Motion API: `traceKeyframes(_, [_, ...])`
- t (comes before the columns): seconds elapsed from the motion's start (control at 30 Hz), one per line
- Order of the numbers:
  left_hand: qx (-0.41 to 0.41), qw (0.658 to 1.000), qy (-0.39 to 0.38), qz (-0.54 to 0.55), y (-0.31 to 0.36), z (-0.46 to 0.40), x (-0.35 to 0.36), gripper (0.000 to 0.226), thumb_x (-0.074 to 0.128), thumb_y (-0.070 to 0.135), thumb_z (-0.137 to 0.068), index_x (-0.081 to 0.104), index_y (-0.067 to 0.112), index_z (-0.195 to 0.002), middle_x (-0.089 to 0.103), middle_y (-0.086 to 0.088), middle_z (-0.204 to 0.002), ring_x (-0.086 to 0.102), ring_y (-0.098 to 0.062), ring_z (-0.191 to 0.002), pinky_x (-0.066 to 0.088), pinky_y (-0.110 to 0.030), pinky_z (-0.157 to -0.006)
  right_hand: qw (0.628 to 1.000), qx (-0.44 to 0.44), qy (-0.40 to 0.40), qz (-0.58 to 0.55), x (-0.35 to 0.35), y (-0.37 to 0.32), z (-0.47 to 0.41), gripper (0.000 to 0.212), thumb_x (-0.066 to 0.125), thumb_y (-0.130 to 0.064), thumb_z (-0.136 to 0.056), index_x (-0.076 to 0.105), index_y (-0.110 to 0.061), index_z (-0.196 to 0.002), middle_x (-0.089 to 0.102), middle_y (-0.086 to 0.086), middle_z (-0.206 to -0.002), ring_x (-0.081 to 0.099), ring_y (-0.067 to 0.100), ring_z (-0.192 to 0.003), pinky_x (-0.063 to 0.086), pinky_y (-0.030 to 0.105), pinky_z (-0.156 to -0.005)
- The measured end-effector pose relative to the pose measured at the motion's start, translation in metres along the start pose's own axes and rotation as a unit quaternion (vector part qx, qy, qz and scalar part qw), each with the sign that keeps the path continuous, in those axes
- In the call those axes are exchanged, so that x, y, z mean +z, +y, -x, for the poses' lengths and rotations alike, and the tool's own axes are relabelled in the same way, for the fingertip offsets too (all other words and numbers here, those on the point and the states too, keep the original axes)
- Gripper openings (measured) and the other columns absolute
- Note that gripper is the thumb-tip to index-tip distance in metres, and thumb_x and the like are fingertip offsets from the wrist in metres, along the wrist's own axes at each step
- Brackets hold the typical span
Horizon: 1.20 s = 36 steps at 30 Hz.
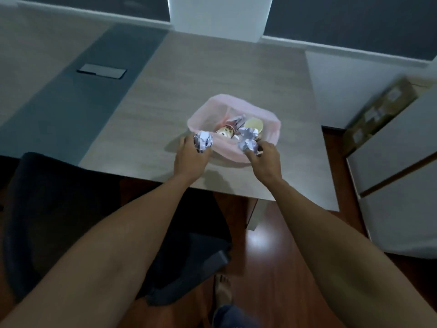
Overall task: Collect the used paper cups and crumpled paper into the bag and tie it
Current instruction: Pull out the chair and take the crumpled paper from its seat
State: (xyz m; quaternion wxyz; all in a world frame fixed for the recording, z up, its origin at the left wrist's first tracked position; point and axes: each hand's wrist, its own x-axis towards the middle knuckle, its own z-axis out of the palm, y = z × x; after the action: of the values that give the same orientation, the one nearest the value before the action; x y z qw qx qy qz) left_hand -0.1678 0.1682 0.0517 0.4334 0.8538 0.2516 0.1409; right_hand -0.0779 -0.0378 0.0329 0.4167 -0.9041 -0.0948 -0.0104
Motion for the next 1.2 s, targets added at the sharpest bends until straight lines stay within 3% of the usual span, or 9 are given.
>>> traceKeyframes(0.13, [0.018,0.999,-0.015,-0.041,0.027,-0.053,0.033,0.051,0.070,0.032,-0.086,0.056,0.013,-0.131,0.052,-0.010,-0.128,0.058,-0.030,-0.111,0.048,-0.038,-0.096,1.000,0.012,0.001,0.009,-0.004,0.014,-0.048,0.029,0.068,-0.034,-0.091,0.067,-0.010,-0.107,0.064,0.008,-0.103,0.058,0.025,-0.094,0.040,0.031,-0.074])
traceKeyframes(0.23, [0.008,0.999,-0.022,-0.047,0.034,-0.095,0.060,0.050,0.070,0.027,-0.087,0.055,0.011,-0.132,0.050,-0.012,-0.130,0.056,-0.032,-0.115,0.045,-0.036,-0.097,1.000,0.018,-0.017,0.016,0.007,0.025,-0.080,0.030,0.070,-0.034,-0.091,0.067,-0.010,-0.108,0.064,0.007,-0.104,0.055,0.019,-0.090,0.038,0.028,-0.074])
traceKeyframes(0.37, [-0.030,0.999,-0.018,-0.031,0.033,-0.135,0.086,0.078,0.076,0.032,-0.089,0.038,0.009,-0.153,0.038,-0.011,-0.155,0.038,-0.027,-0.142,0.034,-0.035,-0.112,0.998,0.015,-0.044,0.031,0.028,0.036,-0.117,0.039,0.072,-0.035,-0.091,0.066,-0.010,-0.120,0.063,0.008,-0.115,0.057,0.018,-0.095,0.039,0.025,-0.079])
traceKeyframes(0.5, [-0.001,0.999,0.012,-0.053,0.016,-0.145,0.087,0.060,0.076,0.030,-0.089,0.054,0.011,-0.142,0.055,-0.010,-0.142,0.052,-0.026,-0.131,0.042,-0.036,-0.106,0.998,0.015,-0.055,0.020,0.047,0.028,-0.136,0.048,0.076,-0.028,-0.090,0.059,-0.011,-0.131,0.055,0.011,-0.129,0.059,0.026,-0.110,0.047,0.033,-0.096])
traceKeyframes(0.6, [0.030,0.996,0.011,-0.081,0.003,-0.143,0.072,0.042,0.072,0.021,-0.088,0.065,0.009,-0.128,0.066,-0.012,-0.124,0.060,-0.029,-0.116,0.046,-0.035,-0.098,0.998,0.036,-0.044,0.021,0.057,0.017,-0.146,0.046,0.077,-0.023,-0.087,0.059,-0.014,-0.128,0.054,0.008,-0.130,0.057,0.027,-0.114,0.049,0.043,-0.101])
traceKeyframes(0.7, [0.038,0.995,0.008,-0.087,-0.002,-0.139,0.052,0.036,0.071,0.017,-0.088,0.068,0.007,-0.123,0.071,-0.012,-0.114,0.064,-0.030,-0.107,0.050,-0.037,-0.096,0.997,0.042,-0.041,0.050,0.061,0.006,-0.144,0.027,0.066,-0.016,-0.091,0.063,-0.012,-0.118,0.056,0.009,-0.121,0.061,0.032,-0.103,0.052,0.048,-0.090])
traceKeyframes(0.83, [0.038,0.995,0.009,-0.086,-0.005,-0.126,0.020,0.029,0.067,0.018,-0.088,0.073,0.012,-0.116,0.075,-0.004,-0.101,0.068,-0.025,-0.098,0.055,-0.037,-0.091,0.994,0.011,-0.044,0.096,0.061,-0.011,-0.121,0.023,0.062,-0.019,-0.094,0.063,-0.015,-0.116,0.061,0.008,-0.116,0.061,0.031,-0.100,0.053,0.046,-0.084])
traceKeyframes(1.2, [0.049,0.989,0.014,-0.137,-0.065,-0.047,-0.146,0.030,0.060,0.029,-0.094,0.069,0.018,-0.120,0.070,0.004,-0.099,0.066,-0.023,-0.095,0.055,-0.038,-0.088,0.986,-0.059,-0.135,0.079,0.097,-0.091,0.012,0.033,0.055,-0.016,-0.094,0.063,-0.012,-0.126,0.067,0.009,-0.124,0.061,0.030,-0.114,0.047,0.037,-0.094])
